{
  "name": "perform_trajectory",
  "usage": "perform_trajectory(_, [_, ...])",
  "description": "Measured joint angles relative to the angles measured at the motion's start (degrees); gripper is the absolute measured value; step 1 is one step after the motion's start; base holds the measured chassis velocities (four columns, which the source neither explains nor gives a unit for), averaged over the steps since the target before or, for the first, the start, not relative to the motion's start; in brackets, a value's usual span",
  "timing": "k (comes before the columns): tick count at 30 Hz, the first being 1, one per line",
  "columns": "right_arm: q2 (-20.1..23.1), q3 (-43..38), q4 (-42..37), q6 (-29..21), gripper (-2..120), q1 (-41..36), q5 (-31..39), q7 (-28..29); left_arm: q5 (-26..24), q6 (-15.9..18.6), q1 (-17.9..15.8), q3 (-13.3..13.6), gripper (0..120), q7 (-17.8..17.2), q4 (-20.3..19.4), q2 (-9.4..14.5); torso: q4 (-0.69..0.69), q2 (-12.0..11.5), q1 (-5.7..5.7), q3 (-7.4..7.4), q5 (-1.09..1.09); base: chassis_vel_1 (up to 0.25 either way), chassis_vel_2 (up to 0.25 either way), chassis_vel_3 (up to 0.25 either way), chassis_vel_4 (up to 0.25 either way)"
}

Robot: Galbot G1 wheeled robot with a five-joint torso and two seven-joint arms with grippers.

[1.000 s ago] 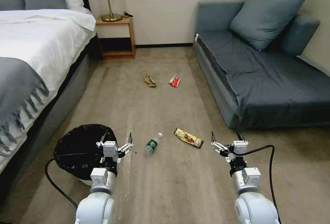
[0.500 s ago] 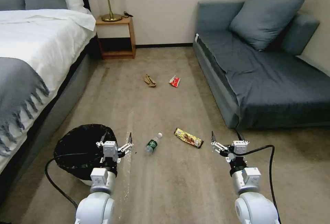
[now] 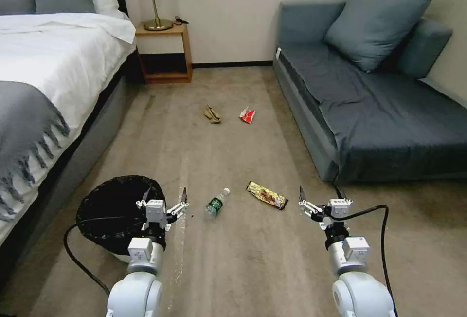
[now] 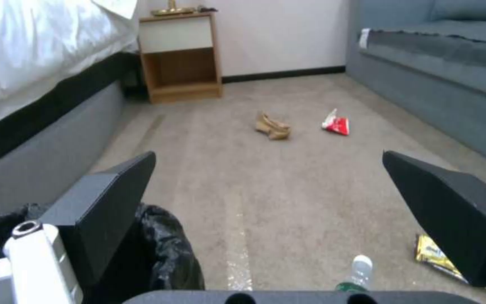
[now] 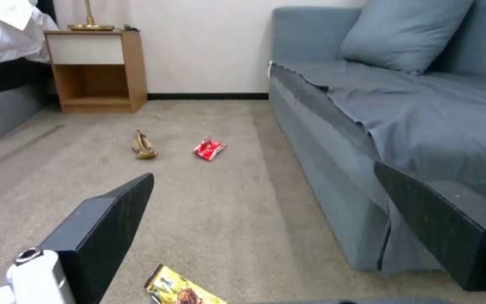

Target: Pick up the trash bin, then pick up the garbage on the floor and place it into the trash bin.

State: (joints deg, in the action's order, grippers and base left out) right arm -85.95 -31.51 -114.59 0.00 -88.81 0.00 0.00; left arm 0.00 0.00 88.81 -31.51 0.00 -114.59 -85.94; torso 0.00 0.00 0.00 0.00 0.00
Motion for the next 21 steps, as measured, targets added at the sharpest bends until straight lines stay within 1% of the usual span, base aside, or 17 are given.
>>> perform_trajectory(21, [0.00,0.00,0.00,0.00,100,0.00,0.00,0.00,0.00,0.00,0.00,0.00,100,0.00,0.00,0.00,0.00,0.00,0.00,0.00,0.00,0.000,0.000,0.000,0.000])
